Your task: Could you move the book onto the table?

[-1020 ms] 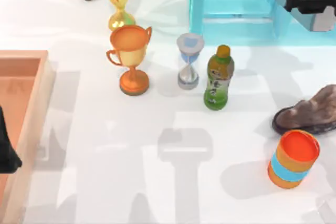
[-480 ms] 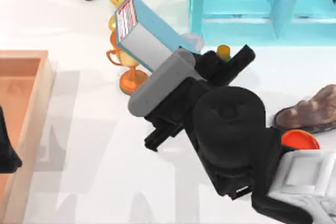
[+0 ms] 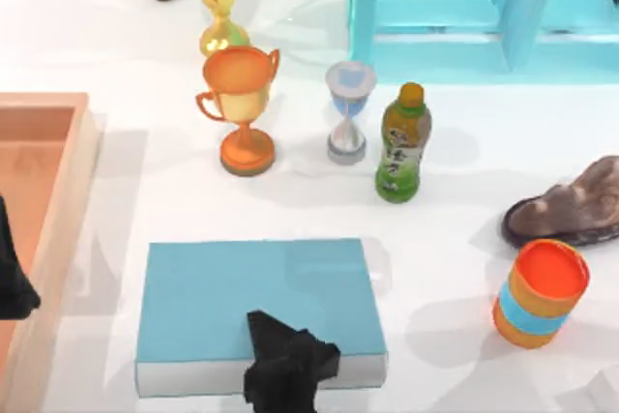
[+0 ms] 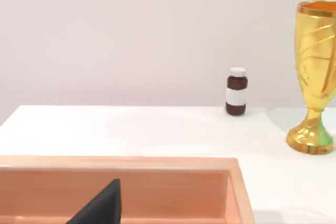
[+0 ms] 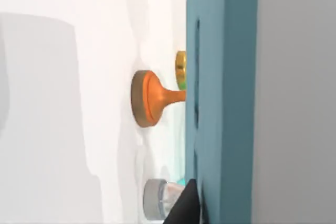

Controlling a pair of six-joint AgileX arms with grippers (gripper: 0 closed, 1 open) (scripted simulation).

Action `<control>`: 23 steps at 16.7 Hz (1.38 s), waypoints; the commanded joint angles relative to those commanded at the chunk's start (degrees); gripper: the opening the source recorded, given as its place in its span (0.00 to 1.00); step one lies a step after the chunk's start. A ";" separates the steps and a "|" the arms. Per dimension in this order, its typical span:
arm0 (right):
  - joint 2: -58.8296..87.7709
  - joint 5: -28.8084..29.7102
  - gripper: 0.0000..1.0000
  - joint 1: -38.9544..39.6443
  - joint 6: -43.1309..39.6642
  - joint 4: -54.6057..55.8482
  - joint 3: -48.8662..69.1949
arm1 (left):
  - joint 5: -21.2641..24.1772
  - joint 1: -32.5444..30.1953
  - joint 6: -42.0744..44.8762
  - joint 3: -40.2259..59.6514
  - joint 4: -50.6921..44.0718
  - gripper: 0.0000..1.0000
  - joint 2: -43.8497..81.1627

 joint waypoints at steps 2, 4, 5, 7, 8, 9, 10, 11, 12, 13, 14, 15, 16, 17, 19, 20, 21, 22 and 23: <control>0.86 1.22 0.00 1.55 -1.52 -0.15 -0.50 | 0.00 0.00 0.00 0.00 0.00 1.00 0.00; 0.86 1.22 0.00 1.55 -1.52 -0.15 -0.50 | 0.00 0.00 0.00 0.00 0.00 1.00 0.00; 0.86 1.22 0.00 1.55 -1.52 -0.15 -0.50 | 0.00 0.00 0.00 0.00 0.00 1.00 0.00; 0.83 1.07 0.00 1.47 -1.02 -0.27 -0.64 | 0.00 0.00 0.00 0.00 0.00 1.00 0.00; 0.67 1.35 0.00 1.77 -0.87 -0.62 -0.65 | 0.00 0.00 0.00 0.00 0.00 1.00 0.00; 0.48 1.69 0.00 2.14 -0.70 -1.04 -0.67 | 0.00 0.00 0.00 0.00 0.00 1.00 0.00; 0.36 1.92 0.00 2.39 -0.57 -1.32 -0.67 | 0.00 0.00 0.00 0.00 0.00 1.00 0.00; 0.34 1.95 0.00 2.42 -0.56 -1.36 -0.67 | 0.00 0.00 0.00 0.00 0.00 1.00 0.00; 0.34 1.95 0.00 2.42 -0.56 -1.36 -0.67 | 0.00 0.00 0.00 0.00 0.00 1.00 0.00; 0.66 1.79 0.00 2.20 -0.31 -1.37 -0.78 | 0.00 0.00 0.00 0.00 0.00 1.00 0.00; 0.81 1.79 0.00 2.21 -0.32 -1.18 -0.82 | 0.00 0.00 0.00 0.00 0.00 1.00 0.00; 1.37 1.82 0.00 2.24 -0.33 -0.50 -0.97 | 0.00 0.00 0.00 0.00 0.00 1.00 0.00; 2.22 1.85 0.00 2.27 -0.34 0.56 -1.20 | 0.00 0.00 0.00 0.00 0.00 1.00 0.00; 3.24 1.87 0.00 2.29 -0.35 1.88 -1.49 | 0.00 0.00 0.00 0.00 0.00 1.00 0.00; 5.37 1.89 0.00 2.27 -0.31 4.67 -2.15 | 0.00 0.00 0.00 0.00 0.00 1.00 0.00; 6.24 1.89 0.00 2.24 -0.28 5.82 -2.43 | 0.00 0.00 0.00 0.00 0.00 1.00 0.00; 6.81 1.88 0.00 2.21 -0.26 6.58 -2.62 | 0.00 0.00 0.00 0.00 0.00 1.00 0.00; 6.98 1.88 0.00 2.20 -0.25 6.81 -2.68 | 0.00 0.00 0.00 0.00 0.00 1.00 0.00; 6.98 1.88 0.00 2.20 -0.25 6.81 -2.68 | 0.00 0.00 0.00 0.00 0.00 1.00 0.00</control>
